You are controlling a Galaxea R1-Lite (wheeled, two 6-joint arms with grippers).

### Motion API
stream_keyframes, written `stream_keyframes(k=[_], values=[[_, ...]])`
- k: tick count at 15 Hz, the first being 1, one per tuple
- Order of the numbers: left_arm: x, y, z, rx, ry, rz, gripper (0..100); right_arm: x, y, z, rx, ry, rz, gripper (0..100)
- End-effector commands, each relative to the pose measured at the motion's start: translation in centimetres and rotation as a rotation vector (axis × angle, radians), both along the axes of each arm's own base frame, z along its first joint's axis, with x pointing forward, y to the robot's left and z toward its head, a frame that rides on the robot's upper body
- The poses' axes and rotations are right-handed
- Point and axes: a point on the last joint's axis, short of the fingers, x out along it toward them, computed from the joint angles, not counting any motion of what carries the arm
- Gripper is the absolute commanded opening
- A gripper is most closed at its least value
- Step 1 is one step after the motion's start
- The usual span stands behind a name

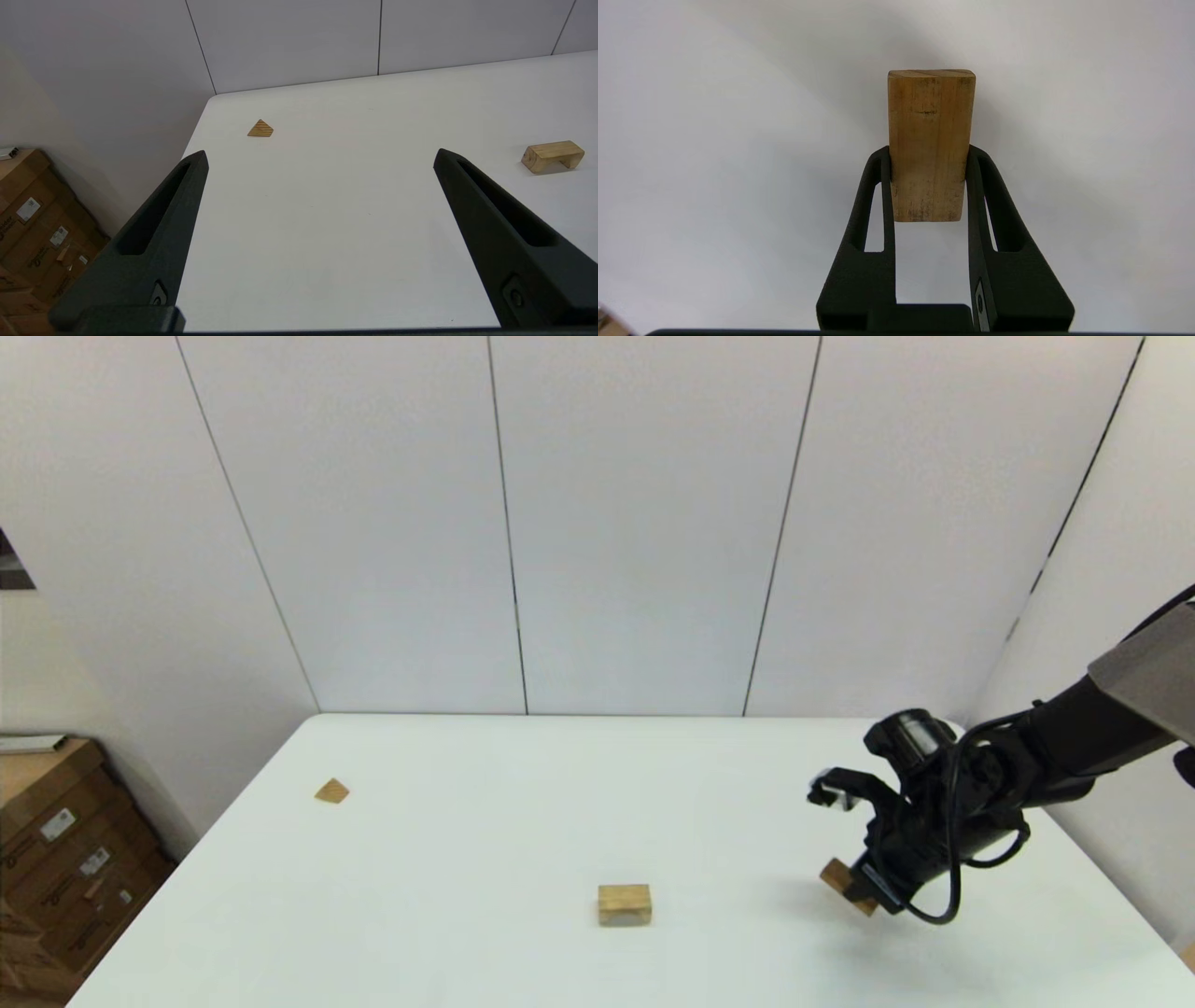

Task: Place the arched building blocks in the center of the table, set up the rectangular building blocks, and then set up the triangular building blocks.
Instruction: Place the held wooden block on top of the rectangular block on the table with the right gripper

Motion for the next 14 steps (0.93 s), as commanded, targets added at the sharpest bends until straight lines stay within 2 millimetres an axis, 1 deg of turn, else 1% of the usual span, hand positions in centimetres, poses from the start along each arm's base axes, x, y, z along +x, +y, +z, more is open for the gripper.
stream_keyframes(k=[1,2,3,5,6,7,9,11,12,14], values=[[0.0,0.0,0.0,-0.001,0.001,0.000,100,-2.8,7.7,6.5,0.063,-0.172,0.194,0],[0.0,0.0,0.0,0.000,0.001,0.000,100,-3.8,10.0,7.5,0.088,-0.185,0.243,0],[0.0,0.0,0.0,0.000,0.002,0.000,100,-4.7,11.8,8.2,0.095,-0.181,0.294,0],[0.0,0.0,0.0,0.000,0.002,0.000,100,-6.1,14.5,9.8,0.094,-0.159,0.388,0],[0.0,0.0,0.0,0.000,0.002,0.000,100,-6.6,15.7,10.3,0.089,-0.140,0.425,0],[0.0,0.0,0.0,0.000,0.002,0.000,100,-6.7,16.6,10.1,0.081,-0.119,0.449,0],[0.0,0.0,0.0,0.000,0.002,0.000,100,-6.2,18.3,8.8,0.069,-0.099,0.480,0],[0.0,0.0,0.0,0.000,0.002,0.000,100,-5.0,19.5,7.5,0.048,-0.094,0.482,0],[0.0,0.0,0.0,0.000,0.002,0.000,100,-4.3,20.1,6.5,0.032,-0.086,0.480,0],[0.0,0.0,0.0,0.000,0.002,0.000,100,-3.7,21.0,5.0,0.019,-0.065,0.487,0]])
